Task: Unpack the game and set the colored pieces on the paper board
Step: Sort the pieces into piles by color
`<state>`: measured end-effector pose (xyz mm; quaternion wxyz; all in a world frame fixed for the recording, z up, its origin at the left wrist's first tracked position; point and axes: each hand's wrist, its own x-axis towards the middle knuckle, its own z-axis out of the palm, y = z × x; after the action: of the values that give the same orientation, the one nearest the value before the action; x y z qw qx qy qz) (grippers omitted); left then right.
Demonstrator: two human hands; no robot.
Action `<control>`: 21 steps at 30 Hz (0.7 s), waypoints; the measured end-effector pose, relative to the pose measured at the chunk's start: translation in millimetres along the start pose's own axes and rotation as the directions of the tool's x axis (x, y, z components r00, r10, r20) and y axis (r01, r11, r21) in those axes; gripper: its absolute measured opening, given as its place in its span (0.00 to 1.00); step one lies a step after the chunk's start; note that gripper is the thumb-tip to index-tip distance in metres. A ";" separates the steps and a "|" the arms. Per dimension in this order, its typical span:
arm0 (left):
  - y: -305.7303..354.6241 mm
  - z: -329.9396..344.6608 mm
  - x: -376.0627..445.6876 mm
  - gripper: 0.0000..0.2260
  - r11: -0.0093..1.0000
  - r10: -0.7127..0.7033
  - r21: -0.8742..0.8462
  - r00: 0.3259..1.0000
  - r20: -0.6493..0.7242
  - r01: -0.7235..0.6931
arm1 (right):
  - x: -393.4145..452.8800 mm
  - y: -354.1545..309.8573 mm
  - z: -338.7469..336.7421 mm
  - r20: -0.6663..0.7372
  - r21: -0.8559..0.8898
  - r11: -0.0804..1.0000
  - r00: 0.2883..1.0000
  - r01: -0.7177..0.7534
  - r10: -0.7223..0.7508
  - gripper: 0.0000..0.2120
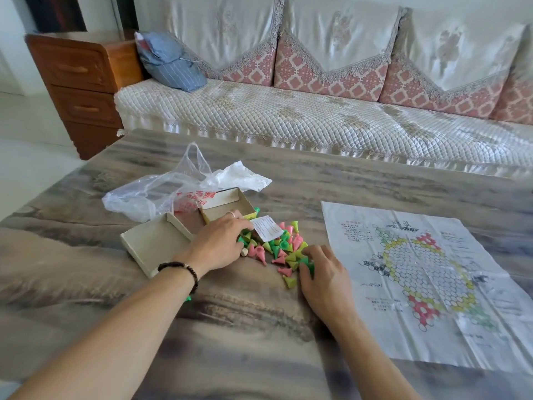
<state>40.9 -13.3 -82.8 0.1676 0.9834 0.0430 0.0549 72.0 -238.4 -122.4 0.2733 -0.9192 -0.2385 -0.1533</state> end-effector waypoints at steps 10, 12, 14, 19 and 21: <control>5.0 -10.7 20.2 0.16 0.996 0.041 0.079 0.995 0.093 -0.048 | 1.4 0.3 -2.0 0.027 0.037 0.998 0.999 -0.044 0.043 0.06; 4.2 -10.1 18.9 0.13 0.996 0.039 0.082 0.997 0.071 -0.045 | 1.5 0.5 -3.1 0.023 0.073 0.996 0.998 -0.053 0.051 0.07; 3.9 -11.2 18.7 0.12 0.995 0.033 0.090 0.996 0.082 -0.041 | 1.4 0.4 -4.3 0.013 0.099 0.994 0.998 -0.055 0.054 0.07; 8.7 -18.0 20.6 0.16 0.982 0.043 0.169 0.976 0.214 -0.080 | 0.3 -2.0 -7.0 -0.005 0.147 0.987 0.998 -0.058 0.059 0.07; 9.3 -19.1 20.8 0.14 0.978 0.053 0.184 0.974 0.221 -0.095 | 0.3 -2.2 -8.1 0.001 0.153 0.986 0.998 -0.063 0.063 0.07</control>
<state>59.7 -13.7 -59.9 0.0727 0.9961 -0.0069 -0.0498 69.8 -241.3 -114.8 0.3483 -0.9022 -0.2199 -0.1277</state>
